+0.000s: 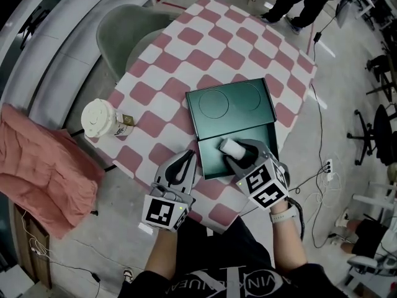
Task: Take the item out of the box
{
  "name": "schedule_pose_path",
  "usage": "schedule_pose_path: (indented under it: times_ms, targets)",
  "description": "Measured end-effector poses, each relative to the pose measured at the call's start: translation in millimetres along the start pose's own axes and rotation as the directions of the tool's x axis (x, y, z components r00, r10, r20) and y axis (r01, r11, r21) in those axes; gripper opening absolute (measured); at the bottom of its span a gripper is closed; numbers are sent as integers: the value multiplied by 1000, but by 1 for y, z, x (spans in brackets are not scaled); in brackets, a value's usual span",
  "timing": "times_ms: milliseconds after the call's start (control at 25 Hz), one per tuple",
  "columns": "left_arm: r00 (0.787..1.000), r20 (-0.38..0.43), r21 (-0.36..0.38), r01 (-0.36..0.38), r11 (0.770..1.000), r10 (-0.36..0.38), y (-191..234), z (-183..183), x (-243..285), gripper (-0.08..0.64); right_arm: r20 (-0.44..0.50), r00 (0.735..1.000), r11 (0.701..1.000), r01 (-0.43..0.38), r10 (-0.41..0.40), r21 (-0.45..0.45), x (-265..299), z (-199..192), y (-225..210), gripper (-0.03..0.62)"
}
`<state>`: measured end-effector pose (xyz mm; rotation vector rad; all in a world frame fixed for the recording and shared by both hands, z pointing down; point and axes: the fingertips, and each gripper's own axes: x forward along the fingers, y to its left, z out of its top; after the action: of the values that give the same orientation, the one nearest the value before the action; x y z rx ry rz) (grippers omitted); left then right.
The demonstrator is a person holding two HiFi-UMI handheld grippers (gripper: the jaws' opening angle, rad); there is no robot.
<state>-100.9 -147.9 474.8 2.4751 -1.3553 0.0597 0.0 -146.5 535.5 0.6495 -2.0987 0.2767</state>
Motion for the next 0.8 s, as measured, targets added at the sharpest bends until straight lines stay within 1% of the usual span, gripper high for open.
schedule_pose_path:
  times_ms: [160,320,520,800]
  targets:
    - [1000,7,-3,-3,1000,3,-9,-1,1,21,77,997,999,0,-4,43,-16,2,-2,183]
    - [1000,10,-4,-8,1000,8,-16,-3,-1,21,159,987,995,-15,-1,101,-29,5,-3,183]
    - [1000,12,-14,-23,1000,23,-22,1,-3,21,231,973,992,-28,-2,127,-43,7,-3,183]
    - [999,28,-20,-27,999,28,-28,11,-3,21,306,952,988,-24,-25,155,-63,11,-10,183]
